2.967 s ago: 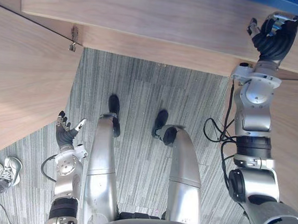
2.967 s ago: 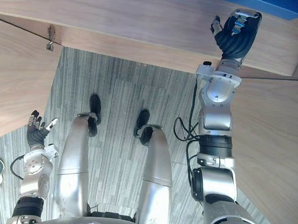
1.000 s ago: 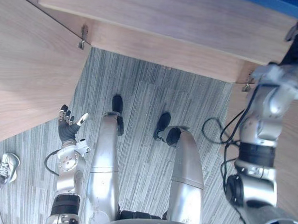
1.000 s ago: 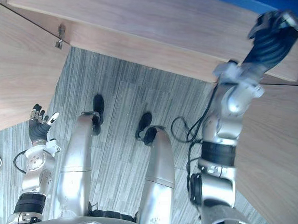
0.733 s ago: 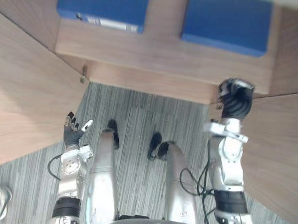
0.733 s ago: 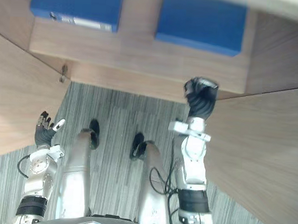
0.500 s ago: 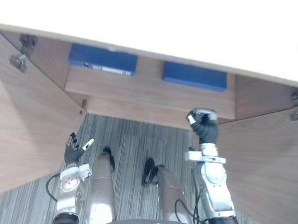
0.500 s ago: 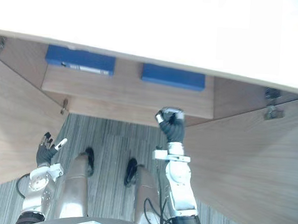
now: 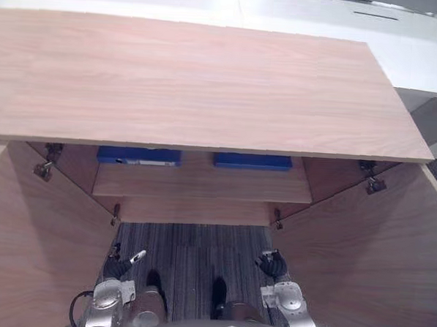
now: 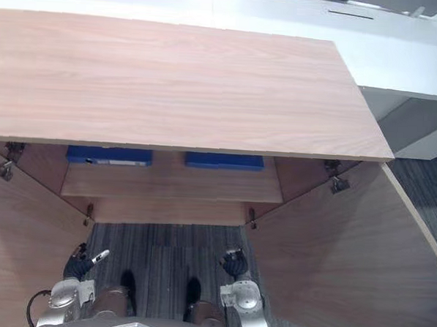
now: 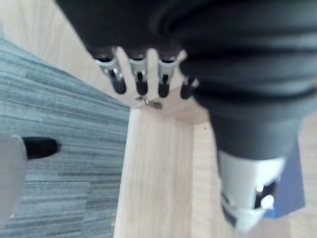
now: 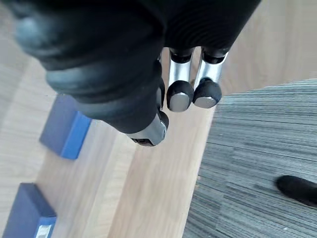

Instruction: Walk over to the cabinet, pick up the folder, carry it to the office cabinet, place the folder inside the office cabinet, then close the office cabinet door

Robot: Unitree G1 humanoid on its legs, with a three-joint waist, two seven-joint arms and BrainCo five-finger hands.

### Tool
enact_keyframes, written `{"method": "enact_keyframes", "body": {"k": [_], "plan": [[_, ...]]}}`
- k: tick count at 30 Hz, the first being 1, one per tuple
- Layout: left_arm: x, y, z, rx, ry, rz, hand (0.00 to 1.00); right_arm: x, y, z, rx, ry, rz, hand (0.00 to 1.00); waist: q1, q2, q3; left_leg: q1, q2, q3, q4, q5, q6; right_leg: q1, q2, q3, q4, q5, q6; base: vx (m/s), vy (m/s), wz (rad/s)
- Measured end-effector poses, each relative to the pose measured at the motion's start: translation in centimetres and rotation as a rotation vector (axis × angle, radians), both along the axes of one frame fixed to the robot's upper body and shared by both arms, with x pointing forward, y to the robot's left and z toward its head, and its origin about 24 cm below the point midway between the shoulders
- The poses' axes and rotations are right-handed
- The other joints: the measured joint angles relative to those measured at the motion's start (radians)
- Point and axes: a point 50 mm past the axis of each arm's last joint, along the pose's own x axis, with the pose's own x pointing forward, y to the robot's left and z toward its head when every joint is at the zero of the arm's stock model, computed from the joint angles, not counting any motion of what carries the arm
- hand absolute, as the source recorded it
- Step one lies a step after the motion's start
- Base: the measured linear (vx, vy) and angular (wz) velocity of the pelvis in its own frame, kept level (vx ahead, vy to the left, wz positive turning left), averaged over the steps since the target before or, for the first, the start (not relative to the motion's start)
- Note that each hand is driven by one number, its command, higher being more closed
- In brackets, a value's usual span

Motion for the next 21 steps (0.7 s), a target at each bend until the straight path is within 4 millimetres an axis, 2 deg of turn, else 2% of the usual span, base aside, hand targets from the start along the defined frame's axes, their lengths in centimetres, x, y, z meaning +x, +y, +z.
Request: {"method": "enact_keyframes", "body": {"k": [5, 6, 8, 16, 21], "plan": [[-2.0, -0.1, -1.3, -0.018, 0.101, 0.001, 0.00, -2.8, -1.3, -2.4, 0.015, 0.158, -0.127, 1.00, -0.011, 0.010, -0.045, 0.116, -0.040, 0.013, -0.172, 0.081, 0.003, 0.042, -0.015, 0.008, -0.035, 0.012, 0.002, -0.04, 0.001, -0.04], [-2.2, -0.1, -1.4, -0.021, 0.110, 0.006, 0.00, -3.1, -1.4, -2.6, 0.018, 0.173, -0.154, 0.00, -0.012, 0.011, -0.050, 0.140, -0.047, 0.013, -0.214, 0.100, 0.004, 0.047, -0.015, 0.010, -0.042, 0.011, 0.003, -0.05, 0.000, -0.03], [-2.7, -0.1, -1.8, -0.027, 0.139, 0.012, 0.00, -4.2, -1.7, -3.3, 0.037, 0.227, -0.216, 0.00, -0.015, 0.016, -0.066, 0.188, -0.060, 0.011, -0.311, 0.146, 0.004, 0.049, -0.012, 0.018, -0.044, 0.008, 0.006, -0.07, 0.011, -0.09], [-4.0, -0.5, -2.5, -0.043, 0.203, 0.017, 0.00, -5.8, -2.5, -4.1, 0.079, 0.288, -0.359, 0.00, -0.025, 0.015, -0.073, 0.233, -0.083, 0.014, -0.315, 0.141, 0.012, 0.096, -0.029, 0.034, -0.057, 0.011, 0.010, -0.03, 0.037, -0.02], [-4.6, -0.5, -2.6, -0.047, 0.223, 0.021, 0.00, -6.1, -2.6, -4.3, 0.100, 0.297, -0.404, 0.00, -0.026, 0.019, -0.071, 0.256, -0.099, 0.013, -0.315, 0.132, 0.024, 0.126, -0.042, 0.037, -0.068, 0.012, 0.019, 0.00, 0.043, 0.01]]}}
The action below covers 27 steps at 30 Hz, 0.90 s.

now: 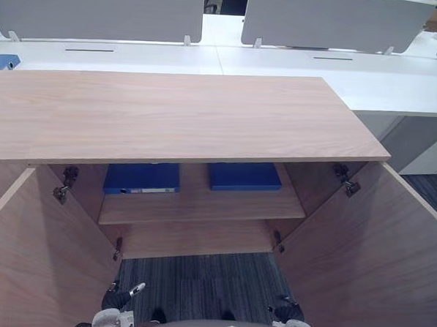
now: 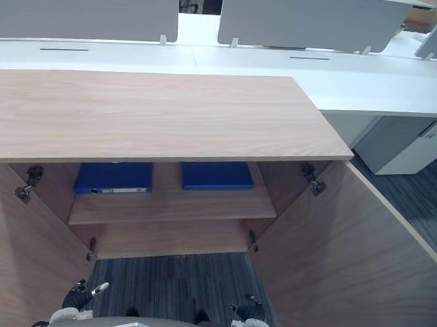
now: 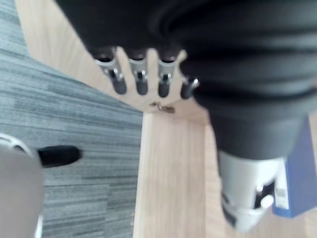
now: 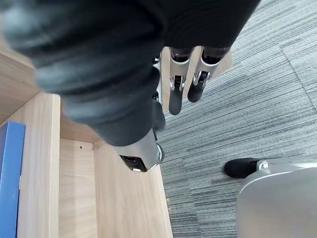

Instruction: Walk over to the cabinet, pick up the folder, carry it to the office cabinet, place the folder inside the office cabinet, then close the office cabinet door

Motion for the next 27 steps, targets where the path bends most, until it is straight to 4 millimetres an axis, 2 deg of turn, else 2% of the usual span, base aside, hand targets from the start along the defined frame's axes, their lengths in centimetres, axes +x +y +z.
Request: {"method": "enact_keyframes", "body": {"k": [6, 9, 10, 14, 23, 27], "plan": [[-0.3, 0.0, -0.1, -0.001, 0.012, 0.003, 0.00, 0.7, -0.2, 0.6, -0.009, -0.047, -0.035, 0.00, -0.001, 0.003, 0.001, 0.016, -0.006, 0.029, 0.000, -0.014, -0.002, 0.001, 0.000, 0.042, -0.003, 0.001, 0.000, 0.02, 0.023, -0.14], [-0.6, 0.0, -0.2, -0.001, 0.020, 0.004, 0.00, 2.5, -0.7, 2.5, -0.049, -0.177, -0.031, 0.00, -0.016, 0.008, 0.001, 0.032, -0.006, 0.056, 0.000, -0.029, -0.003, -0.001, 0.002, 0.073, -0.003, 0.004, -0.004, 0.03, 0.014, -0.32], [-0.7, 0.0, -0.2, 0.000, 0.021, 0.004, 0.00, 3.2, -1.1, 3.7, -0.081, -0.247, -0.027, 0.00, -0.025, 0.008, 0.001, 0.037, -0.006, 0.068, 0.001, -0.038, -0.002, -0.002, 0.003, 0.081, -0.003, 0.003, -0.003, 0.04, 0.010, -0.27], [-0.8, 0.1, -0.1, 0.009, 0.023, -0.008, 0.00, 3.9, -2.2, 6.6, -0.151, -0.388, -0.062, 0.00, -0.040, 0.006, 0.001, 0.038, -0.005, 0.107, 0.007, -0.052, -0.010, -0.019, 0.009, 0.119, -0.002, 0.013, 0.007, 0.06, 0.008, -0.29], [-0.7, -0.1, 0.1, 0.009, 0.000, -0.002, 0.00, 3.4, -4.7, 11.9, -0.306, -0.618, -0.215, 0.00, -0.073, 0.003, 0.004, 0.080, 0.008, 0.251, 0.008, -0.103, -0.025, -0.062, 0.040, 0.245, 0.016, 0.014, 0.004, 0.03, -0.008, -0.50], [-0.4, -1.7, 0.2, -0.028, -0.031, 0.010, 0.00, 2.0, -6.2, 13.8, -0.396, -0.680, -0.298, 0.00, -0.083, 0.007, 0.007, 0.106, 0.030, 0.326, 0.053, -0.146, -0.031, -0.064, 0.060, 0.274, 0.036, 0.014, 0.004, 0.02, -0.052, -0.53]]}}
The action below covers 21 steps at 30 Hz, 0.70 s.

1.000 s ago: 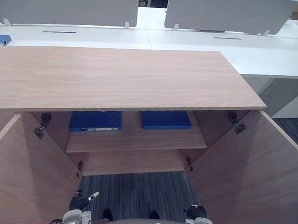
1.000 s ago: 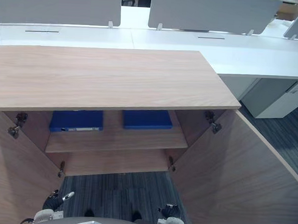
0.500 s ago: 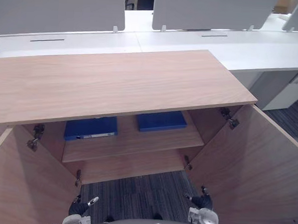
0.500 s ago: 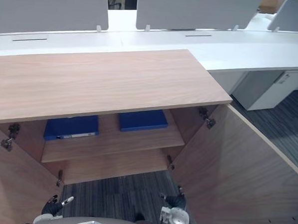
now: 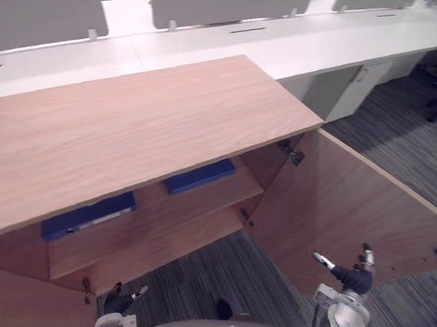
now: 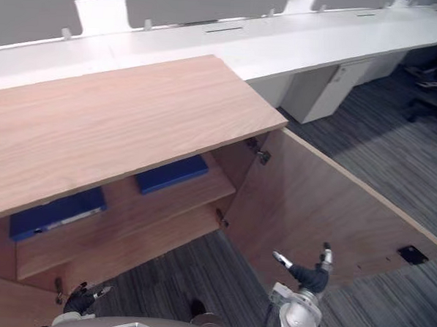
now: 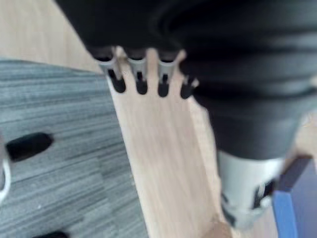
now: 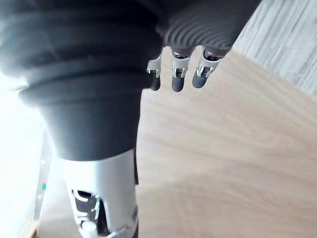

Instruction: Walk over to the cabinet, pick up the folder, carry it to the office cabinet, place the folder inside the office cabinet, then close the office cabinet door

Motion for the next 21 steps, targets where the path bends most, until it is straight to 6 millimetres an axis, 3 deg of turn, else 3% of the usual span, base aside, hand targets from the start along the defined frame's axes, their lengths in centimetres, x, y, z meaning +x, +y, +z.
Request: {"method": "enact_keyframes", "body": {"k": [3, 6, 12, 21], "plan": [[0.9, -1.1, 0.3, -0.027, -0.043, 0.015, 0.00, -0.6, -0.6, 1.0, -0.023, -0.040, -0.047, 0.00, -0.019, 0.016, 0.008, 0.002, 0.021, 0.042, 0.059, -0.043, 0.002, -0.001, 0.012, 0.004, 0.022, 0.000, 0.000, 0.02, -0.060, -0.44], [1.4, -2.3, 0.3, -0.062, -0.056, 0.024, 0.00, -1.5, -1.2, 1.5, -0.021, -0.073, -0.130, 0.00, -0.017, 0.028, 0.013, 0.012, 0.033, 0.083, 0.087, -0.072, 0.000, -0.004, 0.021, 0.017, 0.032, 0.000, 0.000, -0.02, -0.054, -0.38], [1.6, -2.2, 0.4, -0.060, -0.064, 0.029, 0.00, -2.7, -2.4, 2.6, -0.036, -0.150, -0.253, 0.00, -0.018, 0.040, 0.017, 0.017, 0.045, 0.106, 0.104, -0.094, -0.009, -0.006, 0.029, 0.012, 0.057, -0.016, -0.007, -0.04, -0.062, -0.11], [2.0, -1.6, 0.8, -0.049, -0.095, 0.053, 0.00, -4.5, -6.0, 4.3, -0.019, -0.318, -0.468, 0.00, -0.014, 0.041, 0.019, 0.014, 0.050, 0.100, 0.108, -0.093, -0.007, -0.006, 0.027, -0.010, 0.065, -0.030, -0.008, -0.01, -0.046, 0.04]]}}
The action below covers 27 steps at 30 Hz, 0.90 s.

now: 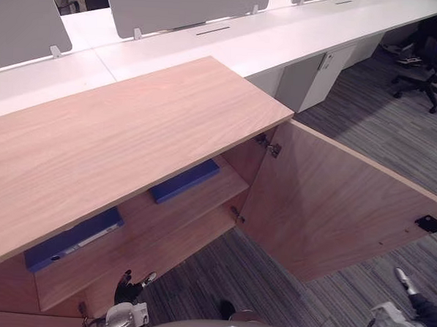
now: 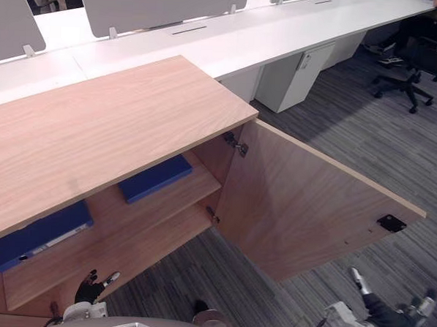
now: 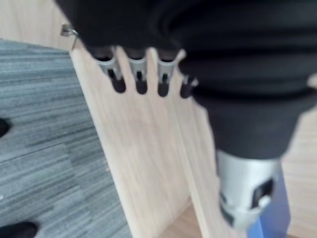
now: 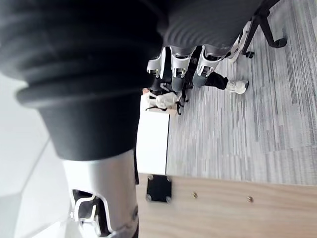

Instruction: Walk over to the cabinet, pick up the folder, carry it to the office cabinet, place the folder inside the office cabinet, then close the office cabinet door

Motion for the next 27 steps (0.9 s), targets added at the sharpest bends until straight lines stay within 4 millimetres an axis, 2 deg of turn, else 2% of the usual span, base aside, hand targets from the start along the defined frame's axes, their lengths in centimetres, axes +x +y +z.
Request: {"method": "enact_keyframes", "body": {"k": [3, 8, 15, 21, 27], "plan": [[0.0, 0.0, 0.0, -0.004, -0.001, -0.008, 0.00, 0.1, -1.2, 0.1, 0.013, -0.055, -0.030, 0.00, -0.002, -0.002, -0.004, -0.014, 0.001, -0.014, 0.013, -0.007, -0.005, -0.014, -0.003, -0.011, 0.017, -0.017, -0.003, 0.00, -0.027, 0.08], [-0.1, 0.1, -0.1, -0.008, 0.001, -0.024, 0.00, 0.4, -3.5, -0.6, 0.080, -0.118, -0.056, 0.00, -0.004, 0.011, -0.012, -0.024, 0.000, -0.021, 0.019, -0.007, -0.005, -0.028, -0.007, -0.023, 0.021, -0.022, -0.002, 0.03, -0.020, 0.07], [-0.4, 0.4, -0.2, -0.006, 0.010, -0.063, 0.00, 2.8, -6.4, 0.9, 0.061, -0.175, 0.039, 0.00, -0.007, 0.028, -0.006, -0.037, -0.004, -0.020, 0.023, -0.008, -0.004, -0.041, -0.011, -0.021, 0.022, -0.024, 0.000, -0.01, -0.002, -0.01], [-1.5, -0.3, -0.8, -0.034, 0.052, -0.114, 0.00, 4.9, -8.9, 1.5, 0.065, -0.117, 0.140, 0.00, -0.017, 0.076, 0.013, -0.034, -0.014, 0.011, 0.014, -0.009, -0.004, -0.062, -0.005, 0.012, 0.028, -0.023, 0.004, -0.03, -0.013, -0.16], [-1.4, 0.5, -0.6, 0.001, 0.046, -0.156, 0.00, 5.8, -10.8, 1.8, 0.071, -0.020, 0.202, 0.00, -0.034, 0.098, 0.022, -0.034, -0.016, 0.012, 0.014, -0.009, -0.005, -0.070, 0.000, 0.018, 0.029, -0.023, 0.004, -0.02, -0.023, -0.03]]}}
